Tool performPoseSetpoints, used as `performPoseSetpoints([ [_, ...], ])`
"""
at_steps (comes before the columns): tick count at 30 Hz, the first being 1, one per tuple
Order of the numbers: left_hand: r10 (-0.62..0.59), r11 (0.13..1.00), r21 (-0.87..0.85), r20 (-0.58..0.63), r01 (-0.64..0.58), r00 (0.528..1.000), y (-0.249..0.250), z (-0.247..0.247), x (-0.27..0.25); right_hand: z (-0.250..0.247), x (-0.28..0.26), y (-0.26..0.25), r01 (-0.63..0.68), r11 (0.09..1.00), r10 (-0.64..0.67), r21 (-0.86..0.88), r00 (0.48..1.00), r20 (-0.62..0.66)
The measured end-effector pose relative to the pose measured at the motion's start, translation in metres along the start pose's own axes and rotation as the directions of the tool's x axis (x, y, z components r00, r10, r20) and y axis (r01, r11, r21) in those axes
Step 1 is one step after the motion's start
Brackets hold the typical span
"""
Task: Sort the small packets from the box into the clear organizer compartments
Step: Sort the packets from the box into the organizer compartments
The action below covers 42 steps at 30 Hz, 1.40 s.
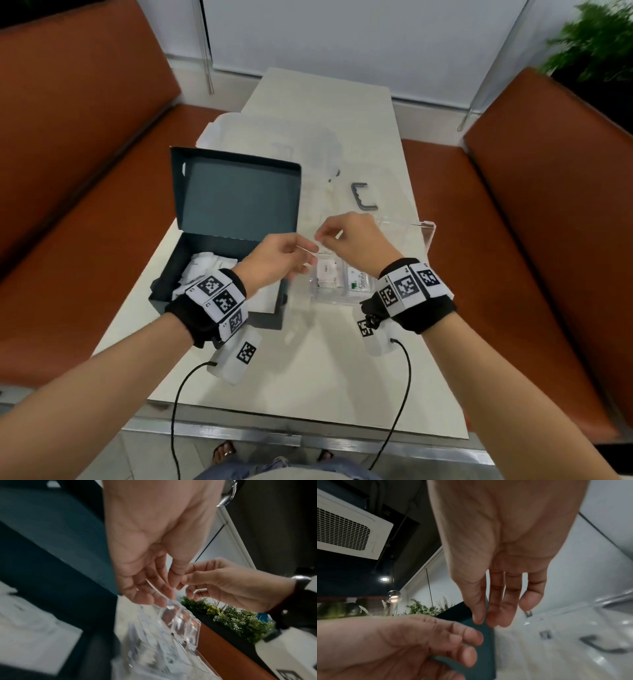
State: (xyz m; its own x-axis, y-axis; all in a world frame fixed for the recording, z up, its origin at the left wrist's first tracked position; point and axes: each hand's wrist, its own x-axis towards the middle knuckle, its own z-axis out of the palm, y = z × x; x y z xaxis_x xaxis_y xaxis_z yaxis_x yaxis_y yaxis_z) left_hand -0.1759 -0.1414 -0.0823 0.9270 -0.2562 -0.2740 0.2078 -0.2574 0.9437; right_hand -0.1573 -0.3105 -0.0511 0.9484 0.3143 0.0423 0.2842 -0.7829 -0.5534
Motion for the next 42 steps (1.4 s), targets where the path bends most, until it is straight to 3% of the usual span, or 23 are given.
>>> performPoseSetpoints([
  [3,-0.029,0.991,0.129,0.013,0.027,0.999,-0.01,-0.049,-0.003,0.03,0.011,-0.034,0.034,0.999,-0.036,0.021,0.994,0.106],
  [5,-0.038,0.953,0.301,0.015,0.031,0.999,-0.022,-0.082,-0.003,0.054,0.02,-0.051,0.042,0.999,-0.044,0.012,0.986,0.163],
  [7,-0.042,0.824,0.566,0.025,0.021,0.999,-0.035,-0.112,0.0,0.077,0.029,-0.064,0.029,0.999,-0.025,-0.014,0.974,0.223],
  [11,-0.158,0.442,0.897,0.058,0.018,0.986,-0.058,-0.142,0.005,0.122,0.049,-0.076,-0.028,0.989,0.082,-0.147,0.92,0.382],
  [13,-0.191,0.311,0.95,0.085,-0.022,0.978,-0.065,-0.146,0.007,0.14,0.056,-0.075,-0.064,0.969,0.158,-0.24,0.904,0.398],
  [19,-0.215,0.186,0.978,0.135,-0.096,0.967,-0.082,-0.138,0.01,0.171,0.063,-0.068,-0.186,0.901,0.328,-0.392,0.883,0.335],
  [23,-0.194,0.199,0.974,0.149,-0.11,0.97,-0.09,-0.137,0.014,0.186,0.062,-0.069,-0.237,0.91,0.342,-0.339,0.893,0.292],
  [27,-0.116,0.192,0.974,0.145,-0.121,0.983,-0.092,-0.137,0.017,0.195,0.058,-0.068,-0.319,0.931,0.351,-0.177,0.916,0.194],
  [32,-0.085,0.205,0.97,0.154,-0.134,0.984,-0.094,-0.14,0.014,0.197,0.056,-0.066,-0.473,0.881,0.466,-0.016,0.861,0.204],
  [36,-0.055,0.215,0.968,0.147,-0.132,0.988,-0.092,-0.139,0.011,0.201,0.05,-0.066,-0.467,0.883,0.467,-0.048,0.863,0.194],
  [42,-0.104,0.264,0.957,0.152,-0.12,0.983,-0.09,-0.134,0.013,0.199,0.041,-0.061,-0.46,0.886,0.462,-0.057,0.864,0.198],
])
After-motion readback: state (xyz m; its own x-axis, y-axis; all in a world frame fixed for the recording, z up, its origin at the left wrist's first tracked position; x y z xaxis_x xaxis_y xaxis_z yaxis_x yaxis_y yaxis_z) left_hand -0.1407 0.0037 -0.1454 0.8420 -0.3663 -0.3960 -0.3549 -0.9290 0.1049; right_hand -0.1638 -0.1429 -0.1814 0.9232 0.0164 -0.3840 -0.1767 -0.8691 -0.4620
